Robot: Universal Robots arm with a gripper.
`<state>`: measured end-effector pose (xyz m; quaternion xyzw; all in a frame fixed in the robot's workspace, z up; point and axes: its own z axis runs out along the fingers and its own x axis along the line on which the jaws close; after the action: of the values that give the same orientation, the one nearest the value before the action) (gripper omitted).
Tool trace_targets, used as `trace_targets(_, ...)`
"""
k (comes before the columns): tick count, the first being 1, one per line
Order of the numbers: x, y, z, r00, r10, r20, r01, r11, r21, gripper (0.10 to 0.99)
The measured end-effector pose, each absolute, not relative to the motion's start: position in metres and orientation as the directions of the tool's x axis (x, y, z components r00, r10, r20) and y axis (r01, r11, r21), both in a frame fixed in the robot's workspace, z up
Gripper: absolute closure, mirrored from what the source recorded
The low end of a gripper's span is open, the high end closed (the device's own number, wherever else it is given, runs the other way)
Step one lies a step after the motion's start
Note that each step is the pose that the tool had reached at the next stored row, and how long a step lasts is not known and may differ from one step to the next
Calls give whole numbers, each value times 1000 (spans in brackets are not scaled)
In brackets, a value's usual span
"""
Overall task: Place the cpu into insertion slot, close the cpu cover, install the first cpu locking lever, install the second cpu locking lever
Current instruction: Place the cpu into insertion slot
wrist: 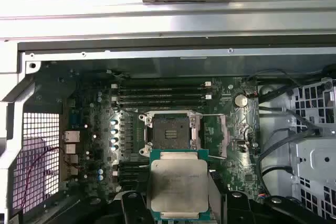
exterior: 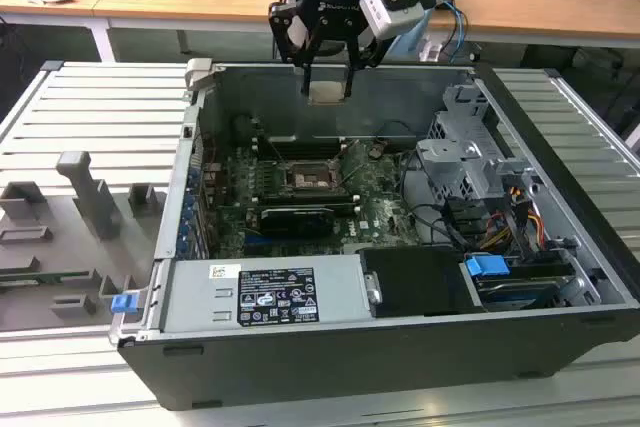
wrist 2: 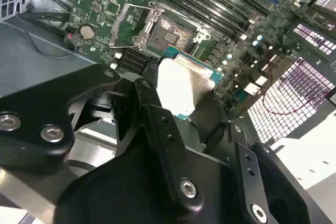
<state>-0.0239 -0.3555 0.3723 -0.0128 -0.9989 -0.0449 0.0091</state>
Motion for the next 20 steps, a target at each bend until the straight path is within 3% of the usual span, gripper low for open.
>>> trace_targets(20,-24,-355,367,-989,150,19,151,985,86,561)
